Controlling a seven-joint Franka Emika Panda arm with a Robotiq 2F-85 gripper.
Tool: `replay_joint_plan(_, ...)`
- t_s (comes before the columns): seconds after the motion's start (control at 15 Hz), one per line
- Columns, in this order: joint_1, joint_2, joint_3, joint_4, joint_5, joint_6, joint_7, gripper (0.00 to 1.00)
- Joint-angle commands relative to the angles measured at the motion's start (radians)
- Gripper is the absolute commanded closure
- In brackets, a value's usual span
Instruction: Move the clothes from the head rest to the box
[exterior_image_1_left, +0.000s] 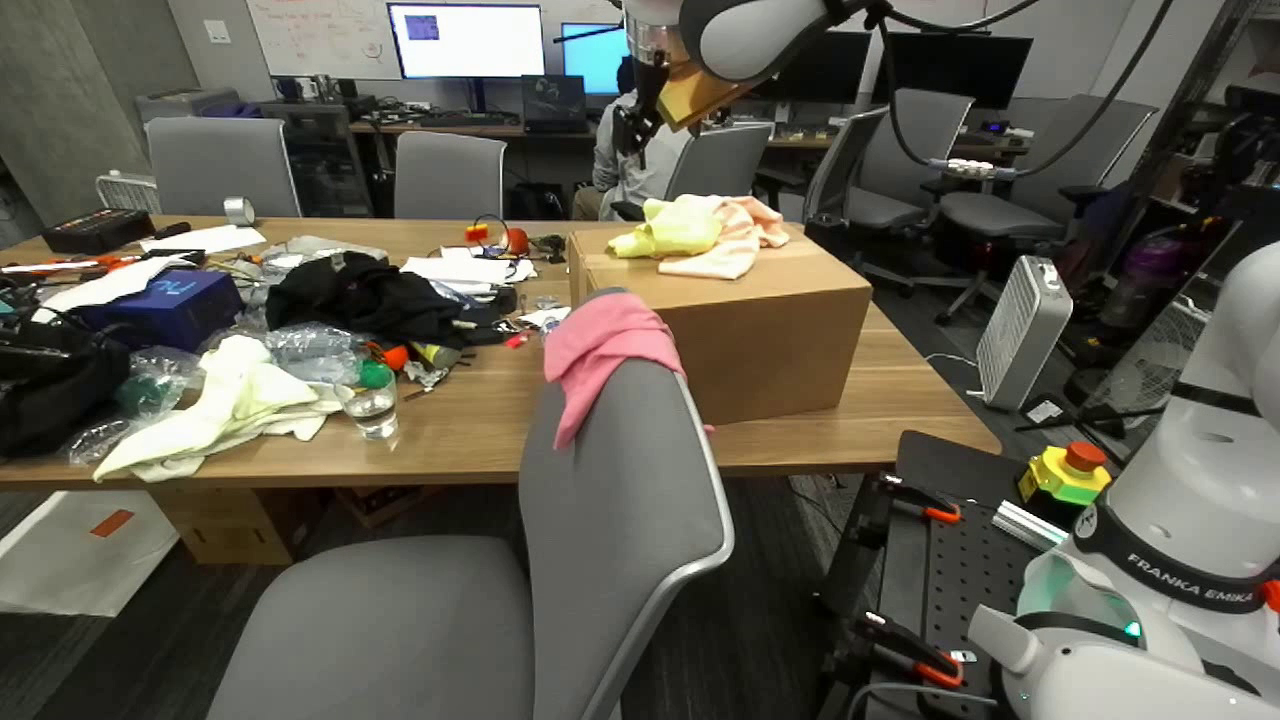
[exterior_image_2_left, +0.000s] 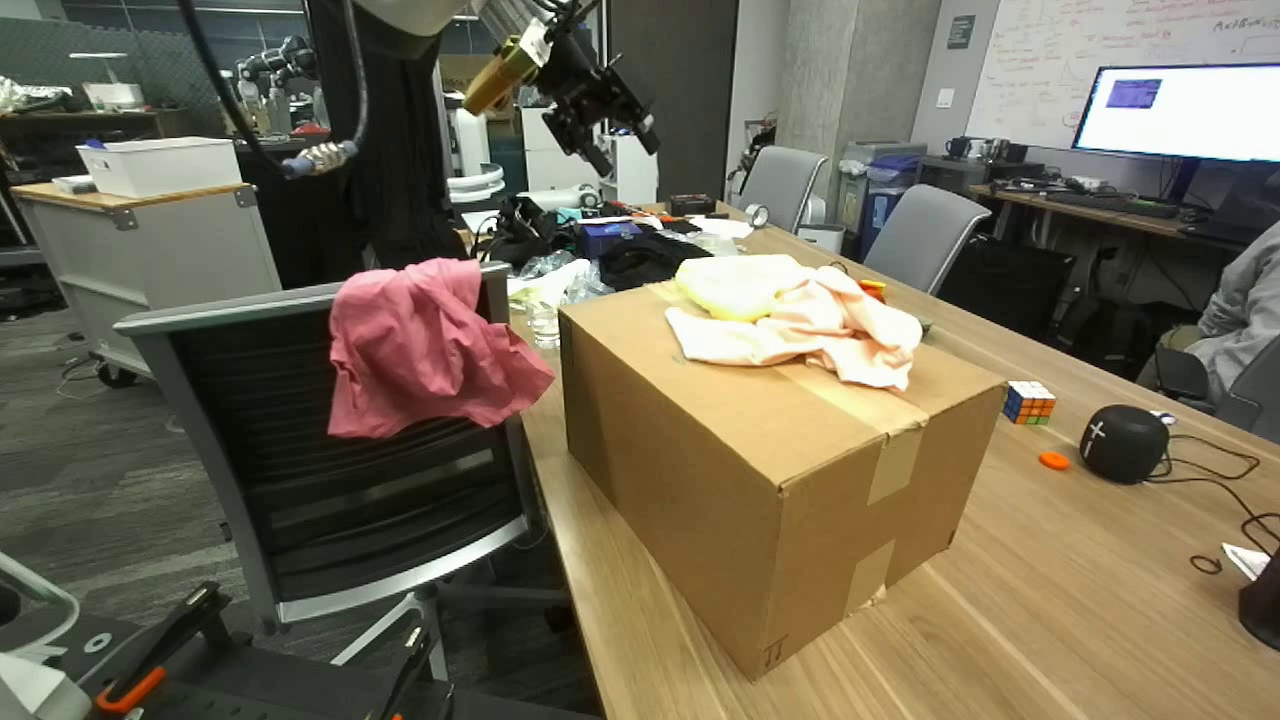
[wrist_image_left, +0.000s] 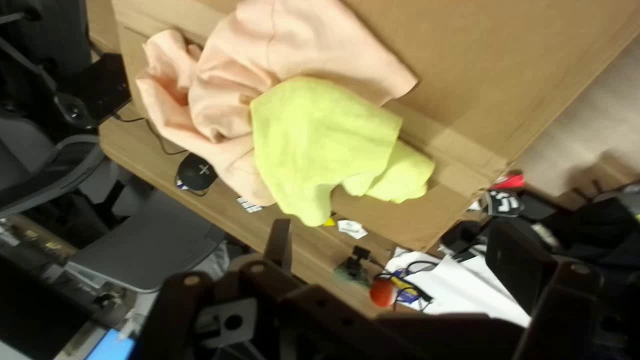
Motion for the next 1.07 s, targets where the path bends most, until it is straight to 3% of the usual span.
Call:
replay_joint_plan(0.0,0.031,-0.114,0.01,-0.091,0.197,-0.029,-0.222,0.0)
replay_joint_plan(0.4,0.074,-0.189,0.035,-0.158,0.443,-0.142,-0.532,0.0)
replay_joint_plan(1.0,0.153,-0.238,0.106,-0.309,0.504,-0.118,-0.668,0.0)
